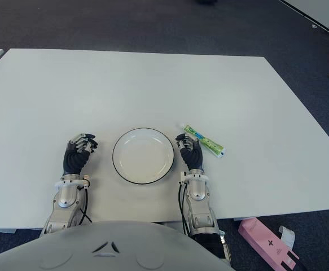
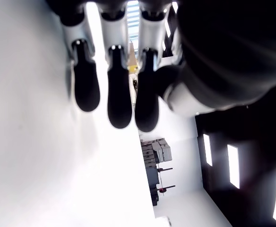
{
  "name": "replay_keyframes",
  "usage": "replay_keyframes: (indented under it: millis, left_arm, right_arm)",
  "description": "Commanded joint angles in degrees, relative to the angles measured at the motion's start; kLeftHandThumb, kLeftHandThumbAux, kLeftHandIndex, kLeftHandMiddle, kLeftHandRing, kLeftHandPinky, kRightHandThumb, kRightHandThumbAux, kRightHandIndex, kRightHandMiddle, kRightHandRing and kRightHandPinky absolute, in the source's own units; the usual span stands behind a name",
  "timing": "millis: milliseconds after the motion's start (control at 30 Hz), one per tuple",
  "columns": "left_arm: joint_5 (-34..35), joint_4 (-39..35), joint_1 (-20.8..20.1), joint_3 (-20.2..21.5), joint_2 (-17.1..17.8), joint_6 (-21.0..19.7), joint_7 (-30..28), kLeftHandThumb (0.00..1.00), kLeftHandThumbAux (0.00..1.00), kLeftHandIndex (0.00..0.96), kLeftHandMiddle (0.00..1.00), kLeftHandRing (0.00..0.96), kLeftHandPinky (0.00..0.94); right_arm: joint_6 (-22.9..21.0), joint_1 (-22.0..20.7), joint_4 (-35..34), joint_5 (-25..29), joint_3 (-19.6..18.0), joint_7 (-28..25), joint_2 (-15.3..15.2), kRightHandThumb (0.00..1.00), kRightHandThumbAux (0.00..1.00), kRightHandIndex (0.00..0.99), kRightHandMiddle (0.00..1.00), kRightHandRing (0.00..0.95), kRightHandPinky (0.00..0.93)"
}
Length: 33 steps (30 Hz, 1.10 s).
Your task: Put the toothpaste on the table into the plate.
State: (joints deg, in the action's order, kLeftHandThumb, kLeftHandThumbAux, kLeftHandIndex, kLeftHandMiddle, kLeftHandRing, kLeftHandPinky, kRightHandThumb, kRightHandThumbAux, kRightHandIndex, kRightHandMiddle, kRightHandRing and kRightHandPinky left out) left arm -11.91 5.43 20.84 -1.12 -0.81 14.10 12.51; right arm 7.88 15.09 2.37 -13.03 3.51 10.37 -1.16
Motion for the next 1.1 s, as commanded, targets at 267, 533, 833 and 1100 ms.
replay_keyframes:
  millis: [267,533,833,1100]
  left_arm:
    - [-0.17,1.98,1.08,-0.18,-0.05,-3.06,-0.25,0.699,0.722,0.429,0.555,0.551,0.532]
    - [-0.37,2.07,0.98,-0.12,-0.23,-3.01,0.08,0.7,0.722,0.429,0.547,0.544,0.526]
    - [-0.35,2.15,0.85,-0.02,-0.38,-3.04,0.23,0.703,0.722,0.429,0.543,0.541,0.529]
    - [-0.45,2.23,0.73,-0.05,-0.34,-3.05,0.17,0.703,0.722,0.429,0.539,0.536,0.52]
  right_arm:
    - [-0.41,-0.42,1.3,0.09,0.07,-0.47,-0.26,0.707,0.725,0.426,0.469,0.447,0.443]
    - [0.56,-0.67,1.92,0.05,0.04,-0.39,-0.47,0.706,0.725,0.427,0.48,0.461,0.452]
    - [1.72,-1.04,2.79,-0.67,0.04,0.54,-0.48,0.707,0.726,0.426,0.479,0.468,0.453]
    - [4.55,-0.13,0.63,-2.06,1.1,1.05,-0.78,0.707,0.724,0.425,0.463,0.455,0.447]
